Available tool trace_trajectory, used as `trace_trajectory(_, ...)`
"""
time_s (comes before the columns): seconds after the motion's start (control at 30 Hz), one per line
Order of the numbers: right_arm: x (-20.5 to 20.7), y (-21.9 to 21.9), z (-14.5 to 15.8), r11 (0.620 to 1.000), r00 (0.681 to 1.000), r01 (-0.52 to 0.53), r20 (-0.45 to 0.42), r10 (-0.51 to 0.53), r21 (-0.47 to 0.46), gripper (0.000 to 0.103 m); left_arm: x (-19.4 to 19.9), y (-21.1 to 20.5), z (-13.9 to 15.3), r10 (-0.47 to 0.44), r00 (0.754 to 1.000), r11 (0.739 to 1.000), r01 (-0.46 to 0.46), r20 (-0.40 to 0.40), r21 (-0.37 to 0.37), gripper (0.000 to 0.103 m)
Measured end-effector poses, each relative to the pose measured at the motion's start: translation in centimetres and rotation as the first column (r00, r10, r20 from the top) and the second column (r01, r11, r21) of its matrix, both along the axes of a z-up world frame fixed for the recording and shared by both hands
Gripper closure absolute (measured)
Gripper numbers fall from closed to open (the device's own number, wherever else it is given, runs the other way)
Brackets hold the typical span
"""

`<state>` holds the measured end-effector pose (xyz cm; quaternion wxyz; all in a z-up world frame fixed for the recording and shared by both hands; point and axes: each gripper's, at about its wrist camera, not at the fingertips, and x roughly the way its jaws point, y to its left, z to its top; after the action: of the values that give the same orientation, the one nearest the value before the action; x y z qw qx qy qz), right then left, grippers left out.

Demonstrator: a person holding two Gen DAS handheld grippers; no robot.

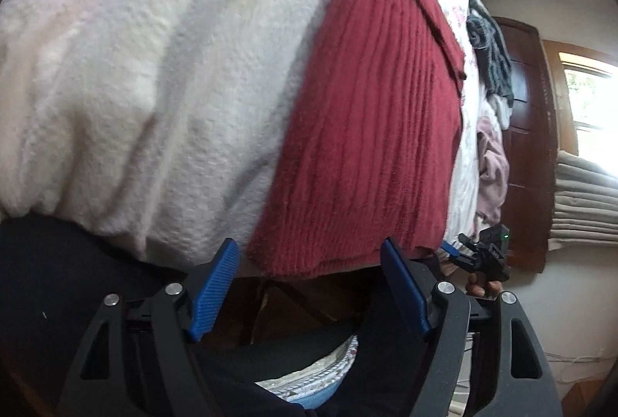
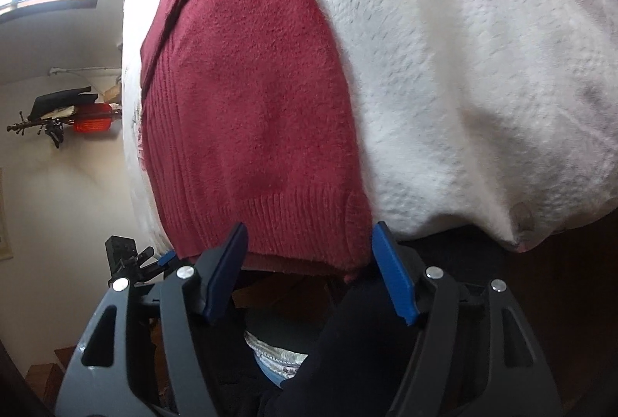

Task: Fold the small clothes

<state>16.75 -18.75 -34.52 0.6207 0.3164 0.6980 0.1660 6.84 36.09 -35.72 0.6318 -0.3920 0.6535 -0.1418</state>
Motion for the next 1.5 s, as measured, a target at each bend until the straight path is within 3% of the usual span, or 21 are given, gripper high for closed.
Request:
trace_trajectory(0.3, 0.1, 0.7, -0.7, 1.000, 1.000, -0.009, -0.011, 0.009, -0.016, 0.036, 0.7, -2.7, -1.1, -0.065, 0.998, 0.998, 0.065, -0.019, 0.012, 0.027)
trace_trajectory(0.47, 0.2, 0.0, -1.2, 1.000, 1.000, 0.003, -0.021, -0.004, -0.008, 0.037, 0.7, -2.6, -1.4, -0.050, 0.999, 0.999, 0.050, -0.018, -0.005, 0.028)
trace_trajectory(0.73, 0.6, 0.4, -1.7, 1.000, 0.999, -0.029, -0.029, 0.029, 0.005, 0.035, 1.0, -2.2, -1.6, -0.065, 0.997, 0.998, 0.065, -0.036, 0.008, 0.047)
trace_trajectory(1.03, 0.5, 0.6, -2.0, 0.998, 0.997, -0.065, -0.031, 0.066, 0.028, 0.039, 0.5, -1.7, -2.0, 0.001, 0.999, 1.000, -0.002, -0.042, -0.028, 0.048)
trace_trajectory(1.13, -0.1, 0.6, -2.0, 0.996, 0.997, -0.077, -0.028, 0.078, 0.040, 0.065, 0.3, -2.4, -1.7, -0.015, 0.999, 0.999, 0.014, -0.049, -0.033, 0.081)
trace_trajectory(1.17, -0.2, 0.6, -2.0, 0.996, 0.997, -0.078, -0.026, 0.079, 0.046, 0.078, 0.2, -2.4, -1.6, -0.014, 0.999, 0.999, 0.012, -0.051, -0.035, 0.085)
trace_trajectory(1.27, -0.7, 0.2, -1.8, 0.997, 0.998, -0.059, -0.008, 0.060, 0.049, 0.095, 0.0, -2.2, -1.4, 0.015, 0.999, 0.998, -0.018, -0.051, -0.052, 0.094)
trace_trajectory(1.5, -1.2, -0.5, 0.8, 0.992, 0.997, -0.004, 0.075, -0.006, 0.129, 0.098, -0.5, -1.5, 2.0, 0.090, 0.996, 0.989, -0.087, 0.022, -0.122, 0.097)
